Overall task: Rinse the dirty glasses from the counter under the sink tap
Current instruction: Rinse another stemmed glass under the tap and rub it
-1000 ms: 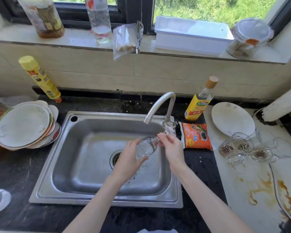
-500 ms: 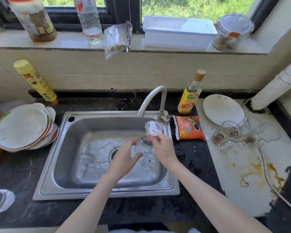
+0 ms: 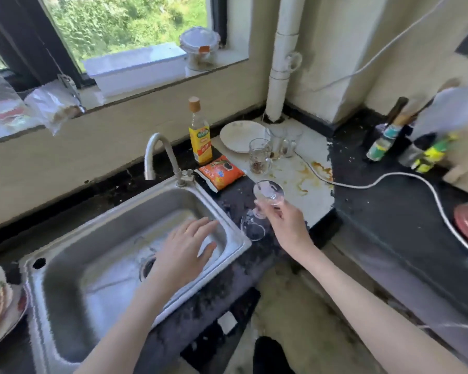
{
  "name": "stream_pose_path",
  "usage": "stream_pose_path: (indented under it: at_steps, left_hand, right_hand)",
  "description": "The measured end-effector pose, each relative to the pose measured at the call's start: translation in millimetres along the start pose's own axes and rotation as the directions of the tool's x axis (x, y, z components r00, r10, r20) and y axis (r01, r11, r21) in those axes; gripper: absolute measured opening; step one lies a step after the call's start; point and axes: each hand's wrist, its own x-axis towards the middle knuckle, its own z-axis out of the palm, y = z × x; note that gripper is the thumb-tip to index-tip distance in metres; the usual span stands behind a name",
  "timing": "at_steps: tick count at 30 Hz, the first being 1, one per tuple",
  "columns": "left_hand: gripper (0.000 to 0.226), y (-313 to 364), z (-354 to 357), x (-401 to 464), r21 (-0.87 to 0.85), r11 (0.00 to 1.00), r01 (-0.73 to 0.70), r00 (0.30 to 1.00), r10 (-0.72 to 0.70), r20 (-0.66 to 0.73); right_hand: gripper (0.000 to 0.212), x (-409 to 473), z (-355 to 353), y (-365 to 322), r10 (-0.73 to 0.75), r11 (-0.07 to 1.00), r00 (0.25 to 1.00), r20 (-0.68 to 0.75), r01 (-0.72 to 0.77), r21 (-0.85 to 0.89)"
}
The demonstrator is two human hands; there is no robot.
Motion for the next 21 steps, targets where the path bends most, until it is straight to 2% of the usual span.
stream_pose_path:
  at_steps: [2,4,8,11,15,21]
  left_hand:
    - [0.055,29.8,0.3,2.5,-0.027,0.994,-0.104,0.994,0.105,0.010]
    - [0.064,52.7,1.7,5.9,-0.068,0.987,-0.145,0.988,0.148,0.047]
    - [0.074,126.4,13.4,11.3,-0.106,0.933,-0.343,0.931,0.353,0.090]
    - [0.069,186.4,15.8,20.1,-0.076,0.863,-0.499,0.857,0.505,0.099]
    - [0.063,280.9,12.4,22.2,-0.057,0.731,-0.680,0.725,0.682,0.092]
    - [0.066,417.3,40.5,-23.2,-0.125,0.612,-0.781,0.606,0.791,0.086]
  right_hand:
    - [0.025,-31.1,-37.3,1.7,0.045,0.999,0.993,-0.109,-0.044,0.015]
    - [0.025,-54.1,-65.2,1.7,0.083,0.996,0.984,-0.160,-0.080,0.026]
    - [0.022,-126.2,-135.5,13.3,0.141,0.990,0.919,-0.369,-0.128,0.060]
    - [0.018,-182.6,-182.0,26.8,0.164,0.986,0.857,-0.488,-0.163,0.044]
    - [0.017,-261.6,-244.5,45.7,0.203,0.978,0.741,-0.640,-0.192,0.087]
    - [0.016,-379.4,-342.0,60.4,0.193,0.975,0.587,-0.786,-0.204,0.087]
